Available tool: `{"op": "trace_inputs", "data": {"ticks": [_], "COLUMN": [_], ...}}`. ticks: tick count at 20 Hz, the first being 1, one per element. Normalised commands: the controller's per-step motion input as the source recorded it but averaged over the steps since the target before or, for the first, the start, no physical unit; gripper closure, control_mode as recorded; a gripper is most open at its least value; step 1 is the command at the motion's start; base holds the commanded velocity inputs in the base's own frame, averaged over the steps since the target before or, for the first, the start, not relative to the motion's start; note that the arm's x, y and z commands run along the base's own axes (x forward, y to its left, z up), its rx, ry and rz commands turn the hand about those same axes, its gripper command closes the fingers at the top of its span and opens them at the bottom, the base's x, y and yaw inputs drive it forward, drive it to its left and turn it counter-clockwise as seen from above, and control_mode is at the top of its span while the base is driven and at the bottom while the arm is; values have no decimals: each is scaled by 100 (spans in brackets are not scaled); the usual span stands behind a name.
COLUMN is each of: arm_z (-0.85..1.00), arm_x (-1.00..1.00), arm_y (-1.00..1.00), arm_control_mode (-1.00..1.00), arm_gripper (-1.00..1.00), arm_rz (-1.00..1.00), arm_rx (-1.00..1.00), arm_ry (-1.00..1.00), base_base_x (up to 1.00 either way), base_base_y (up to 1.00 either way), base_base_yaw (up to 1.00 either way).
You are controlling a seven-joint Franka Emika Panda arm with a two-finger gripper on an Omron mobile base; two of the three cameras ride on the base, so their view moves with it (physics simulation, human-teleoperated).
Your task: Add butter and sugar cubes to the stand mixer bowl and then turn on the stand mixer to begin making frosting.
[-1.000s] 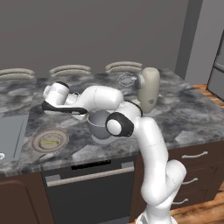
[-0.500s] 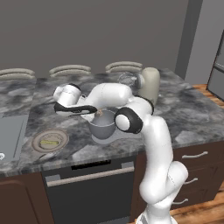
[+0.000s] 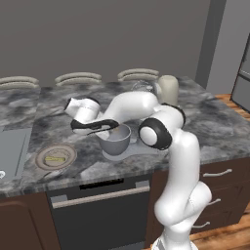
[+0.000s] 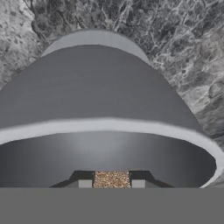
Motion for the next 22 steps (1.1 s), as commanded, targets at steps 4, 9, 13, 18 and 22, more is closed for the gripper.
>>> {"op": "trace_inputs", "data": {"ticks": [4,9,13,18,22], "arm_z": [-27,-29,-37,-15,6], "arm_x": [8,19,19,6,0], "arm_y": [-1,-2,-5,0,0], "arm_control_mode": [-100,-100,-100,-100,-100], "arm_gripper": [100,100,-100,-100,-100], "arm_rz": [12,10,6,0,0], "arm_rx": [14,12,8,2,0], "arm_ry": [-14,-8,0,0,0], "base_base_x": [0,0,0,0,0], "base_base_y": [0,0,0,0,0], "base_base_yaw": [0,0,0,0,0]}}
